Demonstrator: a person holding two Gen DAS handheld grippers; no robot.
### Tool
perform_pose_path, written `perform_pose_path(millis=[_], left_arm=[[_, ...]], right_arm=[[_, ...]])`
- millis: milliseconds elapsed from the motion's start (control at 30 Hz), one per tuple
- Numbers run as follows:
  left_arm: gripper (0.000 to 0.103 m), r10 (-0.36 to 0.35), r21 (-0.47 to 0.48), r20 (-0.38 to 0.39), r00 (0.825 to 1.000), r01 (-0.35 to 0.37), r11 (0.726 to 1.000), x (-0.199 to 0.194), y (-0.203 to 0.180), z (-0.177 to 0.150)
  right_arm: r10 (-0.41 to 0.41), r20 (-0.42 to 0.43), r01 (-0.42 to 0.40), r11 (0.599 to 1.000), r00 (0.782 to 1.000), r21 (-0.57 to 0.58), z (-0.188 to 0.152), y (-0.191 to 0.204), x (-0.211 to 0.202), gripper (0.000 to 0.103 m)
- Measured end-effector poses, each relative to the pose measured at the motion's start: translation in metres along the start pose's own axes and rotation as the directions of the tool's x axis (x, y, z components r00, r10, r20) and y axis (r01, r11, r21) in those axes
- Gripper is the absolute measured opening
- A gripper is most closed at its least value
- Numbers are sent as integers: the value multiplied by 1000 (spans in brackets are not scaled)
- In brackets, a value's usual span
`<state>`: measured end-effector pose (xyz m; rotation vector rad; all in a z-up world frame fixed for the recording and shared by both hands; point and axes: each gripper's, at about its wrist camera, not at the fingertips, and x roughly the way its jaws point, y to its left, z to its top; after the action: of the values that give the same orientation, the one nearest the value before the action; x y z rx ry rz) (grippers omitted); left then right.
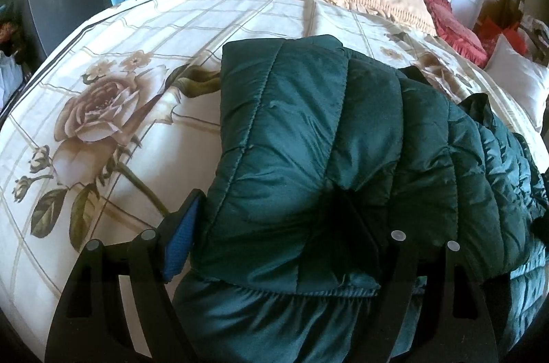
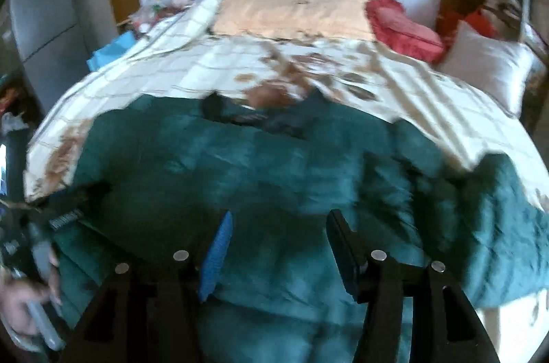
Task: Fold large clothes
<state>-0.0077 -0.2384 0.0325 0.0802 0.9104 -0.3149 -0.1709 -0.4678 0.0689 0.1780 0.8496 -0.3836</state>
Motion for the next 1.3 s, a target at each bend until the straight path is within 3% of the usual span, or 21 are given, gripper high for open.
perform_pose_path(millis=[133, 367, 533, 700, 767, 833, 1100, 1300], left_arm=[[81, 9, 6, 4, 1000, -9, 1000, 0, 0, 1], [82, 15, 0, 5, 1000, -15, 1000, 1, -1, 0], [82, 13, -3, 7, 1000, -13, 1000, 1, 0, -1], [82, -37, -50, -31, 999, 35, 998, -6, 9, 0], [82, -47, -58, -46, 998, 45, 997, -16, 12, -2], [82, -47, -44, -40, 998, 45, 998, -28, 11, -5], [82, -74, 107, 56, 996, 68, 992, -95, -22, -25], [82, -120, 166, 73, 990, 106, 980, -121, -50, -44]], right_arm=[[-8, -57, 9, 1000, 998, 15, -11, -15, 24, 54], [-11, 4, 11, 1000, 1000, 27, -10, -11, -4, 54], [-23, -51, 24, 999, 998, 24, -19, -10, 21, 54], [11, -55, -7, 998, 998, 68, -19, -12, 2, 54], [35, -47, -31, 996, 998, 87, -22, -15, -10, 60], [38, -31, -35, 996, 999, 84, -27, -16, -23, 65], [34, 7, -35, 993, 999, 112, -47, -32, -62, 67], [39, 13, -40, 993, 999, 111, -60, -37, -76, 67]])
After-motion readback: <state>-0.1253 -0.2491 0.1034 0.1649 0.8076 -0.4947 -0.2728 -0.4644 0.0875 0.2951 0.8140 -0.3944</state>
